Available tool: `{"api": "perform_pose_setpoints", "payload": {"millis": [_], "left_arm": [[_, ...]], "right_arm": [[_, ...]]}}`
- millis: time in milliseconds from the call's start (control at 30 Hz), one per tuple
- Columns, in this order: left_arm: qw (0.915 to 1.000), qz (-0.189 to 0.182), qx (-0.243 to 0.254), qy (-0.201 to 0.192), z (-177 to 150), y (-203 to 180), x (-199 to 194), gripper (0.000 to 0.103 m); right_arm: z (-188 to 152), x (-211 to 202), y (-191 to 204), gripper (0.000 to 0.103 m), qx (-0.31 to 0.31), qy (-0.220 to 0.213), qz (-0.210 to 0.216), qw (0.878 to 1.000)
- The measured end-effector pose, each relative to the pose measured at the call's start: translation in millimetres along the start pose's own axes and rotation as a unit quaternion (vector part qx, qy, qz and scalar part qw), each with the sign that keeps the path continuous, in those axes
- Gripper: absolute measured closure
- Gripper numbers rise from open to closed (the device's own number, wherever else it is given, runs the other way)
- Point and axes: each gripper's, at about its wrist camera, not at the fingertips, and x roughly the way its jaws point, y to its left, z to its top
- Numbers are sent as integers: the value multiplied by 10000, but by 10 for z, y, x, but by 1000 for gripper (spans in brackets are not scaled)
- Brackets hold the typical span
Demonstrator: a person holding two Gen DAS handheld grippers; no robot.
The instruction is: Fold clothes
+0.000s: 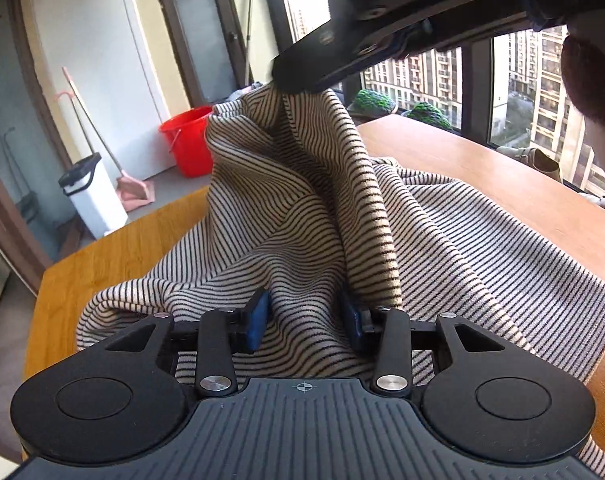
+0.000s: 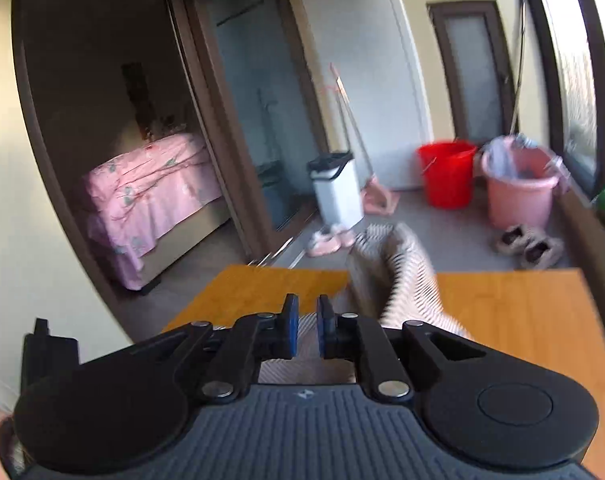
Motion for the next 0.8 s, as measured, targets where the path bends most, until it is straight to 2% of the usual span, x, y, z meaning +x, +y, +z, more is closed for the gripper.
{"api": "perform_pose_setpoints", "payload": {"millis": [33,100,167,267,300,367,500,533,567,600,700,800], "left_arm": [[10000,11,-45,-1,-2,8,1,55],[9999,85,-150,8,-15,36,-3,46],[9992,195,-348,57,-34,100,2,26],[9977,226,-637,111,-63,203,21,16],[9971,217,-720,126,-70,235,29,14],[9960,181,-861,176,-64,279,36,11],[9938,156,-1062,285,-71,330,33,5],[9935,150,-1080,321,-70,341,32,4],[9934,142,-1085,330,-71,349,23,2],[9942,131,-1043,237,-78,349,-16,2],[9958,98,-914,-42,-99,348,-133,2],[9971,135,-619,-423,-96,296,-291,1]], "right_arm": [[2,108,-8,81,35,161,-95,9998],[-15,321,-27,79,-97,348,-639,9973],[-58,483,-81,79,-209,467,-1251,9908],[-138,634,-198,63,1,704,-1310,9889],[-175,676,-222,60,58,780,-1289,9886],[-237,739,-259,60,148,889,-1253,9880],[-267,728,-269,60,165,829,-1206,9891],[-266,725,-282,61,157,825,-1179,9895],[-265,720,-292,67,139,816,-1157,9898],[-269,706,-299,75,141,802,-1134,9902],[-221,608,-308,88,246,696,-931,9929],[-120,454,-284,92,376,497,-605,9962]]}}
